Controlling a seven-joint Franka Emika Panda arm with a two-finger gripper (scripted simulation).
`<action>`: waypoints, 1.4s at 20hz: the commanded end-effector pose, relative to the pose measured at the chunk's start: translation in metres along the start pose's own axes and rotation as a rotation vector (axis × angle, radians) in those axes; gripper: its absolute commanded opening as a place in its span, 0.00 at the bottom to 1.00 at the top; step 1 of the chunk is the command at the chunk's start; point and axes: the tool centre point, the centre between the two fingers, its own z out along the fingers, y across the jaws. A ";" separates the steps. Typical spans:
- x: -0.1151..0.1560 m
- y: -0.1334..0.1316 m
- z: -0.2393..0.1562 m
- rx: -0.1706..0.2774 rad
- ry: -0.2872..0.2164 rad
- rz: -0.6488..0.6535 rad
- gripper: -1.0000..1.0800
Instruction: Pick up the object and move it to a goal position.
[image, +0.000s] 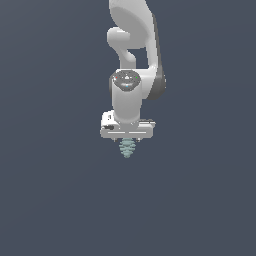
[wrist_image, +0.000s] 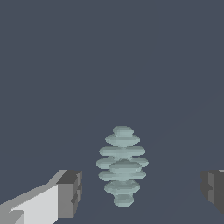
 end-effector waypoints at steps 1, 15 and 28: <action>0.000 0.000 0.000 0.000 0.000 0.000 0.96; 0.003 0.010 -0.007 -0.016 0.003 -0.039 0.96; -0.005 0.008 0.010 -0.012 0.006 -0.131 0.96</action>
